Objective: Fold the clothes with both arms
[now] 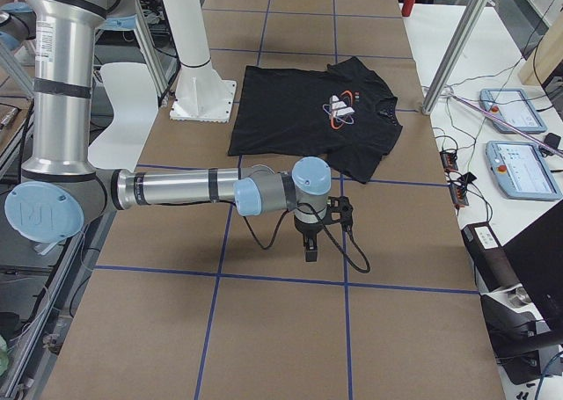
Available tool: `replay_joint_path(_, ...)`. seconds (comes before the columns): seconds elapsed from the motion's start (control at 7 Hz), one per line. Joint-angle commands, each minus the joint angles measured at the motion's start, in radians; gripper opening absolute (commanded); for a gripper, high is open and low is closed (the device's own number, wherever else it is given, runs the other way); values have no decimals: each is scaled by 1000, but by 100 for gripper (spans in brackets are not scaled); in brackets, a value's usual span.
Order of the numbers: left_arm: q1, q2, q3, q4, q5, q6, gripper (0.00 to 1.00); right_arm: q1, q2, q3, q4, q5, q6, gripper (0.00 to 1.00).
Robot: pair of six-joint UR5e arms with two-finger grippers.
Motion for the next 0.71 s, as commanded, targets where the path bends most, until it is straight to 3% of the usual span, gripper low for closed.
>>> replay_joint_path(0.0, 0, 0, -2, -5, -7, -1, 100, -2, -1, -6, 3, 0, 1, 100)
replay_joint_path(0.57, 5, 0, -9, -14, -8, 2, 100, -37, 2, -6, 2, 2, 5, 100)
